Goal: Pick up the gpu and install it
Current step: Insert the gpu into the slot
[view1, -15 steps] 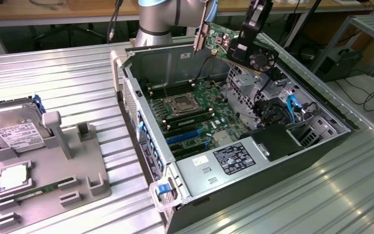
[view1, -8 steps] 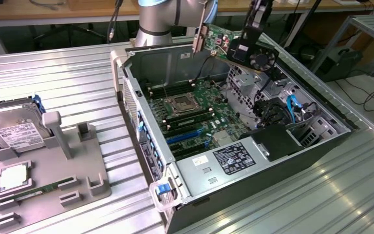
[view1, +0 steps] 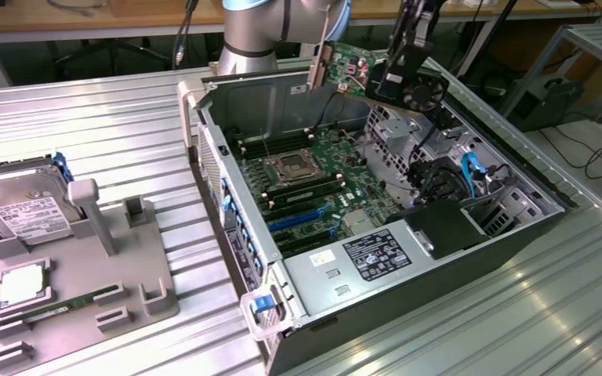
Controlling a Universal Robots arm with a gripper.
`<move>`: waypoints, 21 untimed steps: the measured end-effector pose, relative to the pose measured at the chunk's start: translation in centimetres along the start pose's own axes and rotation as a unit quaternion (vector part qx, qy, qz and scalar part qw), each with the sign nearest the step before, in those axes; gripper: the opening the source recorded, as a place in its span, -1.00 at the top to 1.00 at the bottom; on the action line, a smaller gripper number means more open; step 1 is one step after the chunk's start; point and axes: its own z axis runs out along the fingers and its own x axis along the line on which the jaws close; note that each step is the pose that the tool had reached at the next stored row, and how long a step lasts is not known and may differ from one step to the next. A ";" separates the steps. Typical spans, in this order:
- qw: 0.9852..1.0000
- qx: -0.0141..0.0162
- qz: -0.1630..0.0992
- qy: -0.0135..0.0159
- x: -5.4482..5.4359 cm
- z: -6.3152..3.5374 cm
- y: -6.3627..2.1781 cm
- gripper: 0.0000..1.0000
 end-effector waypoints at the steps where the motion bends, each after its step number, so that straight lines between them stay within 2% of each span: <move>1: 1.000 0.000 -0.006 0.000 0.0 0.00 0.00 0.45; 7: 0.999 -0.001 -0.042 0.001 0.0 0.00 -0.03 0.45; 9: 0.998 -0.001 -0.064 0.001 0.1 0.00 -0.04 0.45; 11: 0.995 -0.001 -0.095 0.002 0.1 0.00 -0.07 0.45; 17: 0.991 -0.001 -0.135 0.003 0.1 0.01 -0.09 0.45; 21: 0.987 -0.002 -0.162 0.003 0.1 0.01 -0.09 0.45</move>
